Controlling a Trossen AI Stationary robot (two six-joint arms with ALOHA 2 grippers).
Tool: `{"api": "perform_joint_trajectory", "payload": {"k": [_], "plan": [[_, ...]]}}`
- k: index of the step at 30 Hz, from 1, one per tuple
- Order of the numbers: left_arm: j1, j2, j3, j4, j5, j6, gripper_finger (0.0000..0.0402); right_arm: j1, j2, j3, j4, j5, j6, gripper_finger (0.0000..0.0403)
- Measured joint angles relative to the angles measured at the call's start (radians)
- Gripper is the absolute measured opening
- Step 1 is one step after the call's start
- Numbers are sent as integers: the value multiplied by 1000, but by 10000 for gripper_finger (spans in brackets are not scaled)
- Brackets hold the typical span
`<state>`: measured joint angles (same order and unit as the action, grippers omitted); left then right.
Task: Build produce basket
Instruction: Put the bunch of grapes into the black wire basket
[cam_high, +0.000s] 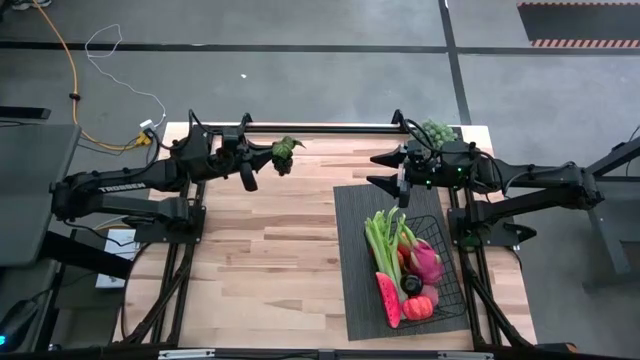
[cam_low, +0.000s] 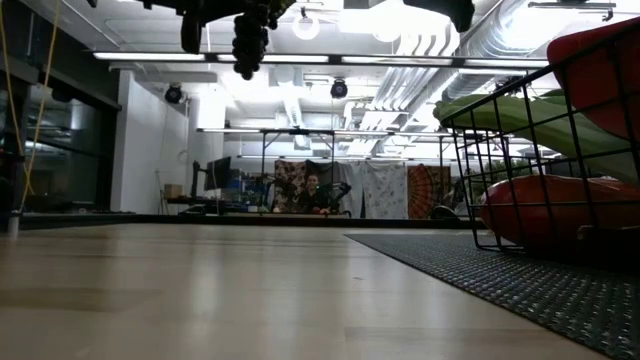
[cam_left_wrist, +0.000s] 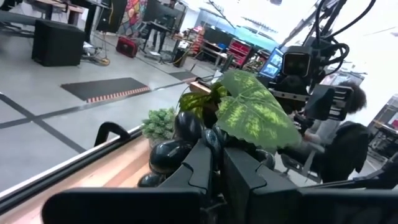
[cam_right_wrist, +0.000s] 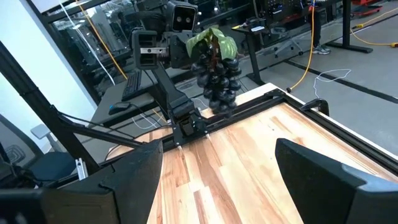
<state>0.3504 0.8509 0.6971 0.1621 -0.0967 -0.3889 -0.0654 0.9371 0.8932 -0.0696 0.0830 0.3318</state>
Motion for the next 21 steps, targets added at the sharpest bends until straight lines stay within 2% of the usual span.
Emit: {"api": "perform_joint_trajectory", "payload": {"k": [11,16,21], "plan": [[-9,9,0,8,0,-1,9,0,0,0,0,0,2,303],[-73,58,1,60,10,-1,9,0,0,0,0,2,0,303],[-152,163,39,88,1,-28,9,0,0,0,3,30,-16,303]]}}
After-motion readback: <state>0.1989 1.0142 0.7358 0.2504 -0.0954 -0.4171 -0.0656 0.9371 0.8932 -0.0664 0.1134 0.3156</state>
